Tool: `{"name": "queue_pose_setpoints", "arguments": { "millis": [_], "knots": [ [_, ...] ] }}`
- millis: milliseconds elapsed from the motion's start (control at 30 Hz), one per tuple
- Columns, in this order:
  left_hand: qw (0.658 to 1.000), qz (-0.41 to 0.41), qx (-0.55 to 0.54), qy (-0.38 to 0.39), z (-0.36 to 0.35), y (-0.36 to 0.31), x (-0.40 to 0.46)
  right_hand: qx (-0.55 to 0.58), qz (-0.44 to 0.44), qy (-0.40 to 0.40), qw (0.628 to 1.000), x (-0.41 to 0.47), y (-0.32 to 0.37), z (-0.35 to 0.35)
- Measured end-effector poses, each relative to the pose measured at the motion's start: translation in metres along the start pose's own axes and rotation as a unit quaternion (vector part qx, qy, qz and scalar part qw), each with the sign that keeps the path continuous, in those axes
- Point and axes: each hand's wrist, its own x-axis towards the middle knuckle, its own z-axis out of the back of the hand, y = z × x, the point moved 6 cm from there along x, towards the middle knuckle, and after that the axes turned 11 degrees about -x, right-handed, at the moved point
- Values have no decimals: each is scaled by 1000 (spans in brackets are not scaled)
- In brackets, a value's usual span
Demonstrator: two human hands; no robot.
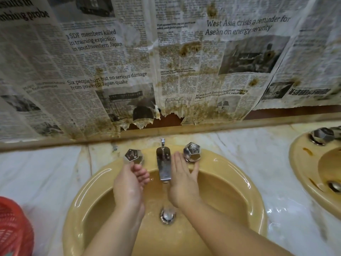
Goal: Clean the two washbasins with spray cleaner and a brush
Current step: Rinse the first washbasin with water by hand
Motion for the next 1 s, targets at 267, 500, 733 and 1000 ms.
{"name": "queue_pose_setpoints", "arguments": {
  "millis": [267,500,733,1000],
  "knots": [
    [959,273,-63,49,-3,82,25,45,33,-72,996,-11,-5,-4],
    [961,246,52,117,18,84,5,437,-158,-139,875,-54,-25,-47],
    [870,-140,447,155,69,43,23,843,-366,184,348,-46,45,-59],
    [691,-337,618,164,77,33,9,874,-363,121,299,-87,42,-36]
  ]
}}
